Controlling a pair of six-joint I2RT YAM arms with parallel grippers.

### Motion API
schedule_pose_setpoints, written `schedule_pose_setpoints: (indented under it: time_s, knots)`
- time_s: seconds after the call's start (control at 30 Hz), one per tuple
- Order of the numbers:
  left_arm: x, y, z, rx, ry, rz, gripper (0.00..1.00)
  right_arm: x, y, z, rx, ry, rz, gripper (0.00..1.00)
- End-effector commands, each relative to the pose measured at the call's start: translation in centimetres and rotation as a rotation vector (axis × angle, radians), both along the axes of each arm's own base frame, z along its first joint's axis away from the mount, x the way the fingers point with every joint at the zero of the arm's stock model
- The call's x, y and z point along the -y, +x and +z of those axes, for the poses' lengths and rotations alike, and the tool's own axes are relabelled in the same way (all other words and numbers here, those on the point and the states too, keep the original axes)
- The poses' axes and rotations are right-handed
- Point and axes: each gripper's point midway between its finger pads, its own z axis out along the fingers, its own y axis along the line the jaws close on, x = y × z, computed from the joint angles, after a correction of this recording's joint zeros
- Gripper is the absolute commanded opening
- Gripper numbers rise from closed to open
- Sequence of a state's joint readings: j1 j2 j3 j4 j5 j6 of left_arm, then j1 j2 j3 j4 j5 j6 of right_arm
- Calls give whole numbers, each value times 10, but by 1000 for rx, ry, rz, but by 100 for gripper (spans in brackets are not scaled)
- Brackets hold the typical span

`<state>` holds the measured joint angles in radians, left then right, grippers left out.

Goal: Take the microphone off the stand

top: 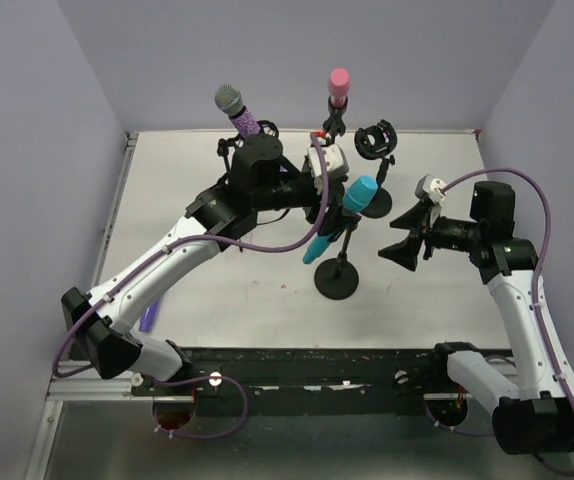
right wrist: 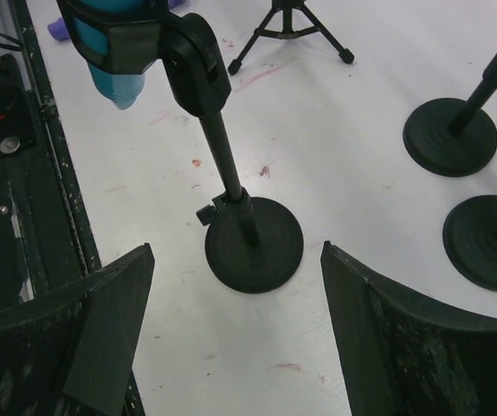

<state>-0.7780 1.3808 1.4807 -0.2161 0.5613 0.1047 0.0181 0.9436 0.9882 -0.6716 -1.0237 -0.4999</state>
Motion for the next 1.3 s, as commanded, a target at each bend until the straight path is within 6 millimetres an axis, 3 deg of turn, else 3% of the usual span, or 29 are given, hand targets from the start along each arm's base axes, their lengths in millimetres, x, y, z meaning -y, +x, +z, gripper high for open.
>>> schedule_pose_setpoints:
  time_s: [0.0,0.1,0.27,0.43,0.6,0.9,1.17,1.27]
  knots:
    - [14,-8,-6,-48,61,-14,91,-7,6,3,28,25,85,84]
    - [18,-7,-6,-73,59,-14,78,-9,9,0,28,27,107,83]
    - [16,-23,-10,-56,98,-113,38,-16,7,6,72,63,148,82]
    - [4,-47,-11,-79,98,-319,11,-29,7,15,68,99,197,82]
    - [-9,-53,0,-78,57,-473,0,-62,-3,9,67,52,329,80]
    - [-5,-51,5,-69,41,-520,0,-91,7,30,59,127,373,76]
    - [-4,-49,6,-58,30,-512,0,-105,13,27,28,153,383,51]
    - [-3,-48,4,-66,29,-510,0,-109,10,29,24,159,396,48]
